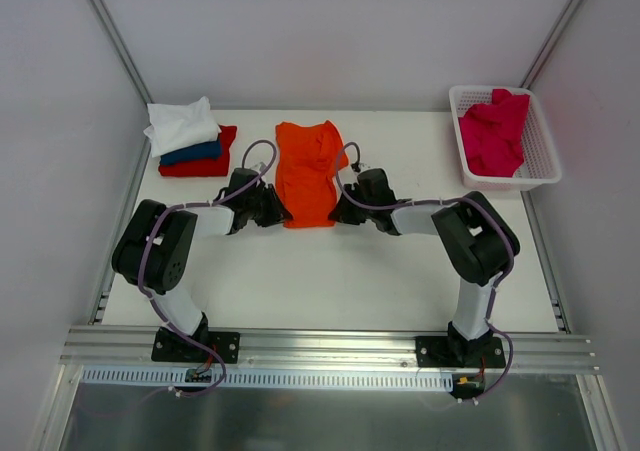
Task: Fold and stack the t-shirts
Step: Grab one side of the 2/3 rectangular tshirt with both arms
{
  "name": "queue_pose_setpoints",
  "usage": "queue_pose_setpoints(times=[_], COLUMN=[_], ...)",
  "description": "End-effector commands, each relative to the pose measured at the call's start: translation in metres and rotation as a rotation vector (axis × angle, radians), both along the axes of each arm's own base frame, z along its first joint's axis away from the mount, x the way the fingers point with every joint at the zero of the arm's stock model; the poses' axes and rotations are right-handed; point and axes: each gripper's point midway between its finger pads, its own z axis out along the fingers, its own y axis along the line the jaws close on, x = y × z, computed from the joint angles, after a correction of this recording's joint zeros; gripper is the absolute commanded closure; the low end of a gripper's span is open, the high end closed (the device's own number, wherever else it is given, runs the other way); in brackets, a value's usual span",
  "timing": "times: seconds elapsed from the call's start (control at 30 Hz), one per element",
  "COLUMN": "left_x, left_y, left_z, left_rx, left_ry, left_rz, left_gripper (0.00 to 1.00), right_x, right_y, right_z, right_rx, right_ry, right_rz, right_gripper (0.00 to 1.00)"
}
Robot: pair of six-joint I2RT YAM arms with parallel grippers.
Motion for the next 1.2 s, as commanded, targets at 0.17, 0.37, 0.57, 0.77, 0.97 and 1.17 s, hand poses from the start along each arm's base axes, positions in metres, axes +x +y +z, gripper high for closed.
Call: queue_pose_setpoints(times=[0.17, 0.37, 0.57, 0.77, 0.97, 1.17], left_x=[-0.023, -0.046, -0.075, -0.108, -0.118, -0.105], left_y=[-0.009, -0.024, -0.036, -0.041, -0.033, -0.037], left_z=[-0.005, 0.004, 0.02, 0.036, 0.059, 0.083], left_rx=[-0.01, -0.023, -0.037, -0.046, -0.042, -0.038], left_ry=[0.032, 0.021, -0.005, -0.026, -0.075, -0.126], left_rz=[-0.041, -0.075, -0.088, -0.094, -0.076, -0.078], left_gripper=[1.0, 1.0, 1.0, 1.0, 1.0, 1.0], right_x=[-0.011, -0.035, -0.069, -0.105, -0.112, -0.102], right_y=[0.003, 0.0, 0.0, -0.004, -0.015, -0.02], right_z=[0.012, 0.019, 0.033, 0.047, 0.078, 0.113], right_rx=[0.007, 0.004, 0.004, -0.008, -0.025, -0.049], right_ry=[-0.027, -0.049, -0.089, -0.123, -0.196, -0.278], right_rz=[0.009, 0.012, 0.028, 0.035, 0.001, -0.017], right_gripper=[1.0, 1.0, 1.0, 1.0, 1.0, 1.0])
